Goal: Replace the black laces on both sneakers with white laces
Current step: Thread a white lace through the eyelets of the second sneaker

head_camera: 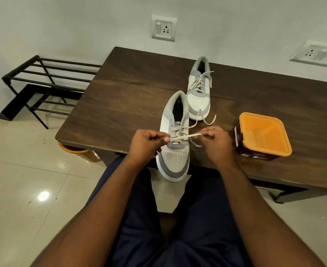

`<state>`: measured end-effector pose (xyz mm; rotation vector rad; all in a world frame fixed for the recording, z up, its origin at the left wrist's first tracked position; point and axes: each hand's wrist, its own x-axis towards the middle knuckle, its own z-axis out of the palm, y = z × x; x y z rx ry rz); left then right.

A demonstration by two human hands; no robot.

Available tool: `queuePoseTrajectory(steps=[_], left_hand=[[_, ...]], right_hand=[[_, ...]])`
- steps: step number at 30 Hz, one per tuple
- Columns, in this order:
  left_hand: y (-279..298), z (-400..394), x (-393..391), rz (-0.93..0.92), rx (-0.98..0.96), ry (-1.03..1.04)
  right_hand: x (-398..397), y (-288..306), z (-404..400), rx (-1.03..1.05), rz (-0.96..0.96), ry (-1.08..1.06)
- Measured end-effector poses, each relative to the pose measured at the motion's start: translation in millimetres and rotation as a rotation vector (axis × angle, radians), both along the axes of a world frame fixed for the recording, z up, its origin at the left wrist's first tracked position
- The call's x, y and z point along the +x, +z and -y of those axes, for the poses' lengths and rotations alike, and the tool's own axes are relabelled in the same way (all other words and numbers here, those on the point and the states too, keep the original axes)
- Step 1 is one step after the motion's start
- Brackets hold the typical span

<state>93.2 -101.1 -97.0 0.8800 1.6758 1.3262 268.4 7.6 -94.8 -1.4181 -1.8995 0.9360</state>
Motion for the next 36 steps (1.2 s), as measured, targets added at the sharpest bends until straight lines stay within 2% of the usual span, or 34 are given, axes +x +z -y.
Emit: queuePoseTrajectory(steps=[2,6,8,10,12,14,18,21,26,33,36], left_hand=[[-3.1,3.5,-7.5,0.041,-0.025,-0.008],[3.1,-2.0,-2.9,0.062,0.043,0.002],[8.8,-7.3,0.2,0.058,0.083,0.01],[11.2,-12.8,1.0,0.082,0.124,0.023],[11.4,-18.1,0.2,0.08,0.149,0.041],[10.1,-22.9,-1.0,0.033,0.142,0.083],[0.5,-38.0,-3.3,-0.083,0.125,0.245],[-8.6,-55.0,-6.5,-0.21,0.021,0.331],[-8.9,-71.2,-8.0,-0.304,-0.115,0.218],[-20.9,-68.3,-18.4,-0.08,-0.017,0.2],[-24.3,-65.6,-19.2,0.0,0.014,0.207]], right_hand=[[5.3,0.0,-8.0,-0.021,0.059,-0.031],[-3.2,5.4,0.4,-0.025,0.193,0.282],[-16.8,12.2,12.1,-0.113,0.019,0.446],[-28.6,17.0,23.1,-0.348,-0.251,0.516],[-35.8,16.8,26.1,-0.43,-0.356,0.507],[-39.7,14.2,26.2,-0.414,-0.348,0.458],[-44.7,14.0,21.6,-0.365,-0.437,0.196],[-45.4,15.5,9.9,-0.2,-0.374,0.015],[-55.0,7.2,-7.9,-0.033,-0.177,0.002],[-64.6,-8.1,-11.2,0.196,0.047,0.14],[-70.3,-12.5,-8.9,0.22,0.109,0.165]])
